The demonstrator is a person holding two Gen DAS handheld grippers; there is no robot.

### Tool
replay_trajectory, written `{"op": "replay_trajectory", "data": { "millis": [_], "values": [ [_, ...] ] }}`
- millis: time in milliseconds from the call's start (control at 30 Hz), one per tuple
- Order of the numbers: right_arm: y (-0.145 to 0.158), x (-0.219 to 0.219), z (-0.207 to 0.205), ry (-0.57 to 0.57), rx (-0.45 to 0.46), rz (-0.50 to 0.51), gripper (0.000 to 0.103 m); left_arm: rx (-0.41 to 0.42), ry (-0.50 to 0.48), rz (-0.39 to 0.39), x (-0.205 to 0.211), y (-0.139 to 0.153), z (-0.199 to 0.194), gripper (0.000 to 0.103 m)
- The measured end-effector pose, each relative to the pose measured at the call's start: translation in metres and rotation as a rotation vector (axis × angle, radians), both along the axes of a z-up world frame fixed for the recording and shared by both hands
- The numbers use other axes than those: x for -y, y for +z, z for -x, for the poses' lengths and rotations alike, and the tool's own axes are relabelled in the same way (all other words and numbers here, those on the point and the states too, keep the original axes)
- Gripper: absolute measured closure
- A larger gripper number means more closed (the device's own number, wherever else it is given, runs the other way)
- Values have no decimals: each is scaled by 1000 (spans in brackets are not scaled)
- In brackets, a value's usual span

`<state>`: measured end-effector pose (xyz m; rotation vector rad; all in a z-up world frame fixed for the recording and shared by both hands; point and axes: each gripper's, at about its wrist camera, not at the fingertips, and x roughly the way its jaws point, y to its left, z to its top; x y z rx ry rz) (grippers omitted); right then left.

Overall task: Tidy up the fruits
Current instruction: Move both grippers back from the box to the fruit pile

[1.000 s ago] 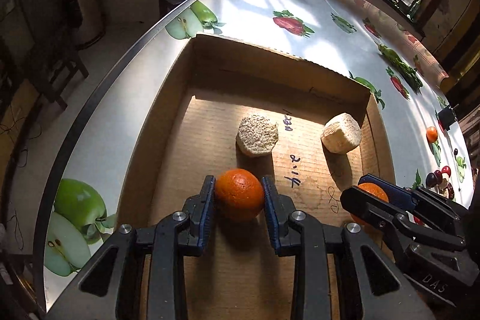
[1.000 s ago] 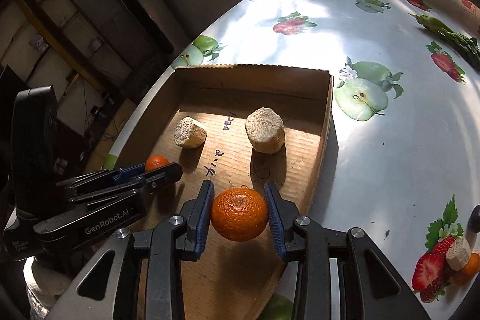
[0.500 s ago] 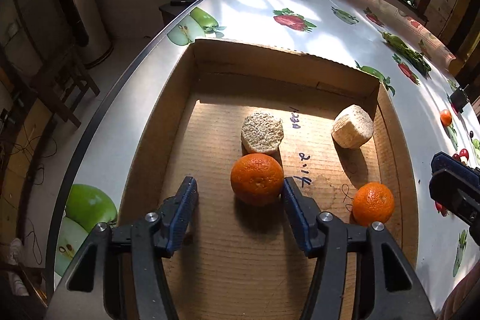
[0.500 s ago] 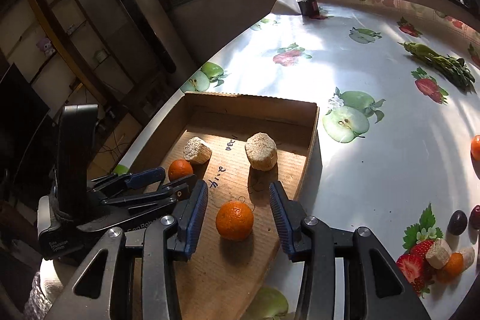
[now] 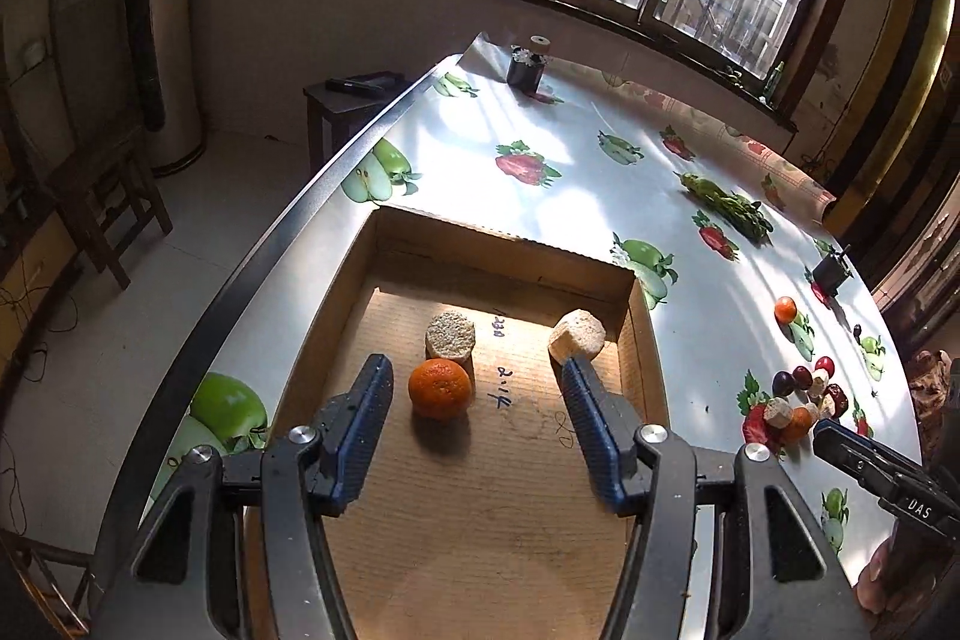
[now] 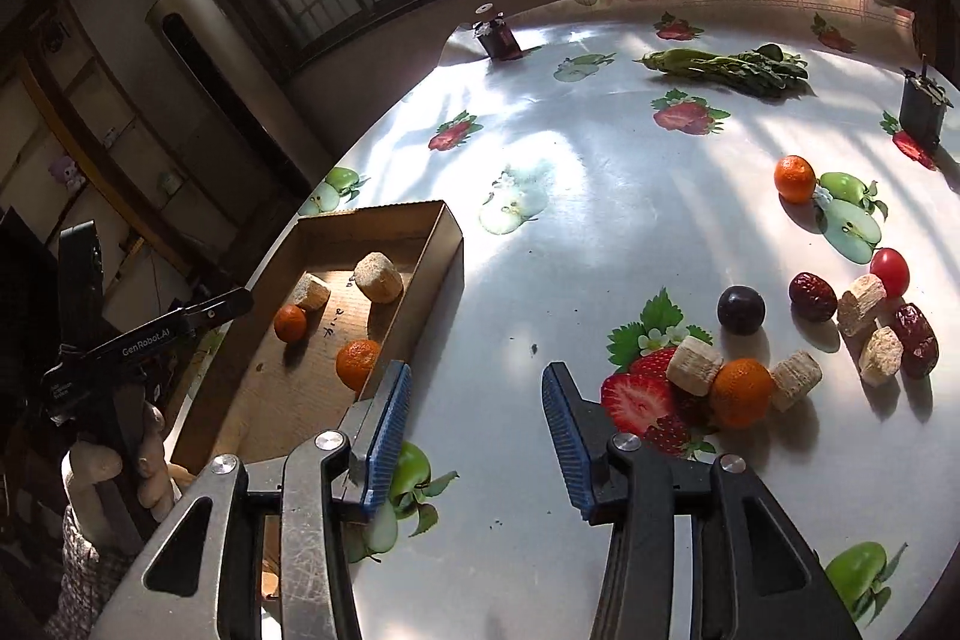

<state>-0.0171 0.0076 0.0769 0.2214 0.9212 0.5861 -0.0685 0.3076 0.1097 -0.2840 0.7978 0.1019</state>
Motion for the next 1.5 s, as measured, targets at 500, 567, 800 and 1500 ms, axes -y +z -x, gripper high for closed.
{"op": "replay_trajectory", "data": {
  "millis": [500, 567, 800, 1500],
  "values": [
    [71, 145, 56, -178, 146, -41, 44, 229, -181, 2, 123, 95, 78, 37],
    [94, 172, 63, -235, 201, -12, 44, 255, -196, -4, 136, 103, 82, 35],
    [174, 244, 76, -410, 372, 39, 37, 284, -298, -4, 181, 128, 71, 29],
    [9, 206, -47, -361, 119, 118, 52, -29, -348, 154, 232, -27, -41, 69]
  ]
}}
